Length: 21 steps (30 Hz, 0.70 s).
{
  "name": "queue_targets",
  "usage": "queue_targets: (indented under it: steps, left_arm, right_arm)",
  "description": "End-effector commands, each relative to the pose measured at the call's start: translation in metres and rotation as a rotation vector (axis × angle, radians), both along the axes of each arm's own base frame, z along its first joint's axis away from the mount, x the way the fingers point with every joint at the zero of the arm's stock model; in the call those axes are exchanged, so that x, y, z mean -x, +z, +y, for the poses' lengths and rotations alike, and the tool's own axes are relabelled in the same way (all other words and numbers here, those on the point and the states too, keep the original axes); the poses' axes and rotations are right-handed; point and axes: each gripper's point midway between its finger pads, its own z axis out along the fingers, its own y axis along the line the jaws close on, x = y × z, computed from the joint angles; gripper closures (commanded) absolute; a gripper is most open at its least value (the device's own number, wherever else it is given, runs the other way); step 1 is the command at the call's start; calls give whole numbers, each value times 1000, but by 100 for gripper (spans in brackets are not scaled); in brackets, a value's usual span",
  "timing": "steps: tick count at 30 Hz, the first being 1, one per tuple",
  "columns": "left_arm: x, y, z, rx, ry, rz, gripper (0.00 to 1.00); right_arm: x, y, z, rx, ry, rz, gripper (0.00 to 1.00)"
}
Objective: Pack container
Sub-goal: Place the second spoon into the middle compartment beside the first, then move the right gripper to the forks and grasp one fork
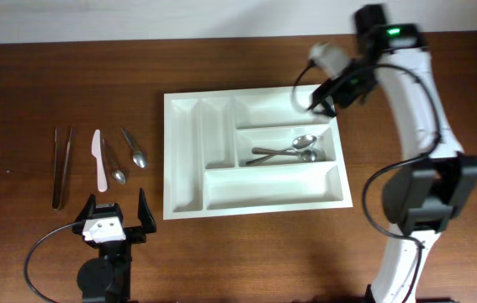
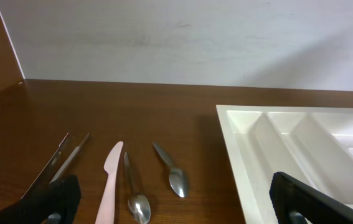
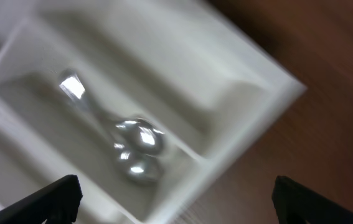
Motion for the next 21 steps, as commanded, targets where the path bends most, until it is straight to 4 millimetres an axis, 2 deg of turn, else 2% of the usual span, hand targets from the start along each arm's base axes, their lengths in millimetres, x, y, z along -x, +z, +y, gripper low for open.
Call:
queue_targets:
  steps: [1,6,8,10,11,12,13,15,17,18,21]
  left_arm:
    - [0,-1,-2,-14,-12,-2,1]
    - [0,-1,-2,-14,-12,-2,1]
    - [0,-1,-2,-14,-12,-2,1]
    - [0,-1,-2,-14,-12,-2,1]
    - [0,-1,-2,-14,-12,-2,1]
    - [0,-1,-2,-14,-12,-2,1]
    - [0,-1,-2,-14,-12,-2,1]
    - [0,-1,-2,-14,-12,-2,1]
    - [0,-1,-2,-14,-12,-2,1]
    - [0,-1,-2,-14,-12,-2,1]
    - [0,-1,-2,-14,-12,-2,1]
  right_arm:
    - [-6,13,-48,-26,-253,11,1]
    - [-2,10,-101,-27,-368,17,1]
    - [2,5,-128,-25,-423,24,1]
    - [4,2,-142,-24,-452,26,1]
    - [8,-5,-159,-21,-488,30,1]
    - [10,-8,-168,-14,-508,35,2]
    - [12,-12,-174,-5,-521,40,9]
    - [24,-30,-202,55,-577,74,16]
    - [32,-45,-215,85,-604,100,16]
    - [34,-49,-217,86,-608,106,17]
    - [42,-80,-220,100,-617,139,19]
